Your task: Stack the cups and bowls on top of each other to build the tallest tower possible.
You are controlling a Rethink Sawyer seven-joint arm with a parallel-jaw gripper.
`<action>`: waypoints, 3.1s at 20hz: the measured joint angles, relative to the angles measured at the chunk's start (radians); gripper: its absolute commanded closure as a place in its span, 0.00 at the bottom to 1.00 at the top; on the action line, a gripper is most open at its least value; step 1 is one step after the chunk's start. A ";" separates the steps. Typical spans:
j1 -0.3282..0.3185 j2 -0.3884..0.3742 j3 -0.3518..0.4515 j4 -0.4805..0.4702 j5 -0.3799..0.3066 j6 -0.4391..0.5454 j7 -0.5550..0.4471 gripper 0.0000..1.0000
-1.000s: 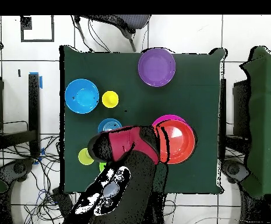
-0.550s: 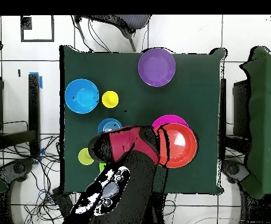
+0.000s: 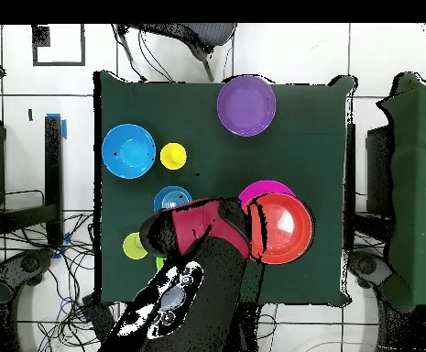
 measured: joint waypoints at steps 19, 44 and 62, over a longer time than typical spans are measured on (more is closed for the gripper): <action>0.000 -0.004 0.000 0.000 -0.031 -0.001 0.000 1.00; -0.010 -0.006 0.001 0.000 -0.031 -0.098 0.000 1.00; -0.045 -0.007 0.025 0.000 -0.031 -0.098 0.000 1.00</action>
